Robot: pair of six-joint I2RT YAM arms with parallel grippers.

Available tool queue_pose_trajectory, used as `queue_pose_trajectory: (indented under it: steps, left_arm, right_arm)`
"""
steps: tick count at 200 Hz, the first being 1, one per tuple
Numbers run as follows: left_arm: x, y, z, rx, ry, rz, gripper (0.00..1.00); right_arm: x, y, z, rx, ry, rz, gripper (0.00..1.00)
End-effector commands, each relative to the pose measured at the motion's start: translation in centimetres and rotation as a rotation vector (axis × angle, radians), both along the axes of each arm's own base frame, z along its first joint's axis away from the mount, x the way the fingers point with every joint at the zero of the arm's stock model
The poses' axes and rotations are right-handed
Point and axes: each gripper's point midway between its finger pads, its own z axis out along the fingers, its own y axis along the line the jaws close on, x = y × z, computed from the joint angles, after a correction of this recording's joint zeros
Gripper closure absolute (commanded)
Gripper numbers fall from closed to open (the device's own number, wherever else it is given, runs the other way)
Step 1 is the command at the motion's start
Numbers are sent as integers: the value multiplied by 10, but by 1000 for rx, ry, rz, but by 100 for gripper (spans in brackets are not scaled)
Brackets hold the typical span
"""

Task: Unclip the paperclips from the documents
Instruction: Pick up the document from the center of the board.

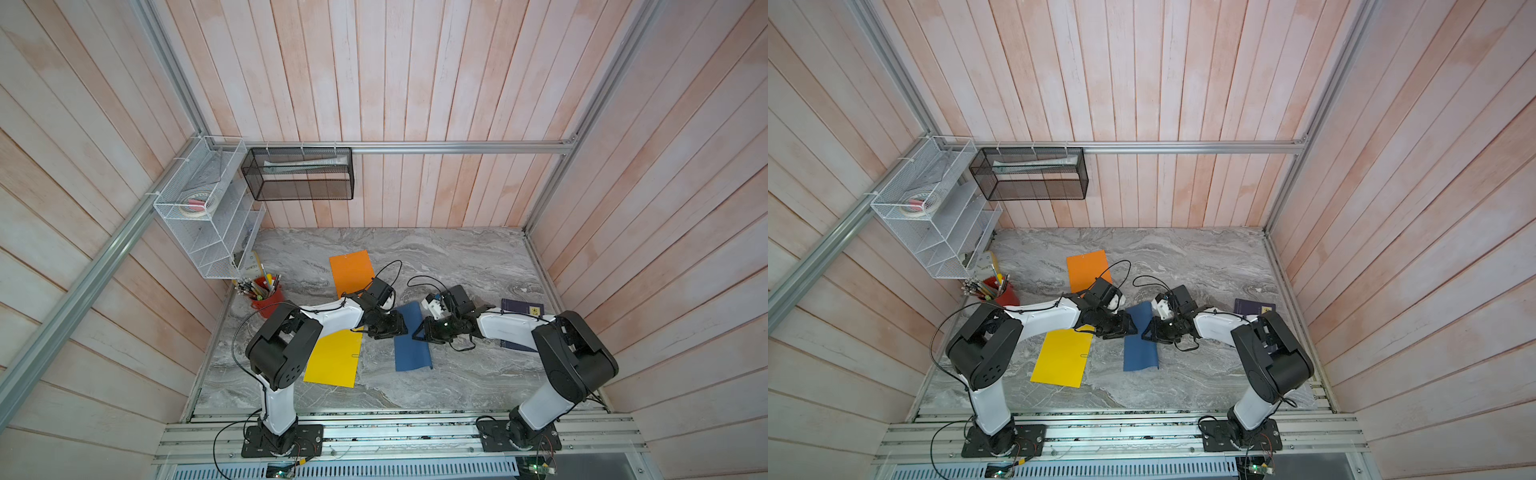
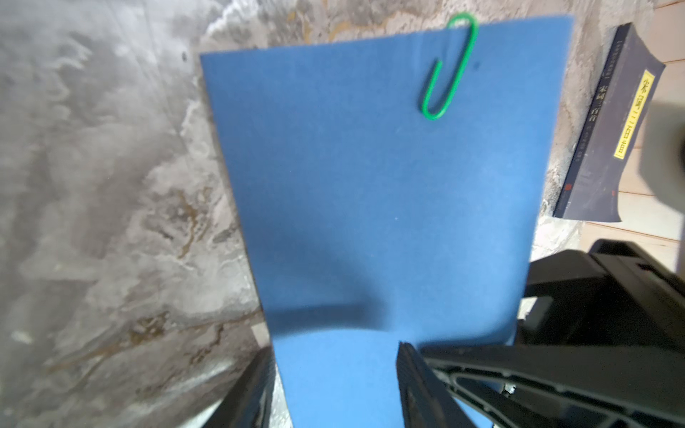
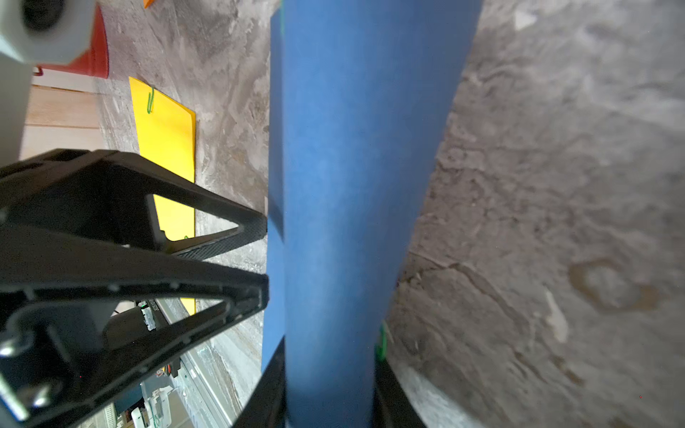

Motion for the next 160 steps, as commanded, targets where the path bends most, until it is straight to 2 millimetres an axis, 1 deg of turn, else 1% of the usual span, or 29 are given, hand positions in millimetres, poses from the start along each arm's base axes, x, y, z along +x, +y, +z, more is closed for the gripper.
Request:
queue_pose_trajectory:
  steps: [1, 14, 29, 43, 57, 91, 122, 136, 160]
  left_arm:
    - [-1, 11, 11, 10, -18, 24, 44]
    - [6, 15, 24, -20, -53, 37, 44]
    - [13, 16, 44, -84, -112, 34, 43]
    - [19, 15, 61, -131, -167, 18, 41]
    - [24, 16, 74, -167, -207, 5, 39]
    - [34, 12, 98, -278, -261, -23, 31]
    - [38, 6, 118, -383, -301, -43, 28]
    - [39, 4, 123, -411, -311, -50, 28]
    - [38, 3, 130, -433, -332, -62, 28]
  right_arm:
    - [2, 0, 15, 70, -25, 3, 70]
    - [4, -3, 24, 110, -47, 0, 70]
    - [9, -6, 38, 142, -87, 3, 70]
    - [11, -9, 48, 155, -112, 16, 70]
    - [12, -11, 59, 183, -135, 24, 70]
    - [9, -13, 89, 278, -188, 34, 70]
    - [1, -7, 116, 382, -213, 73, 70]
    - [-2, -5, 122, 414, -210, 83, 70]
    - [-4, -3, 124, 431, -198, 93, 70]
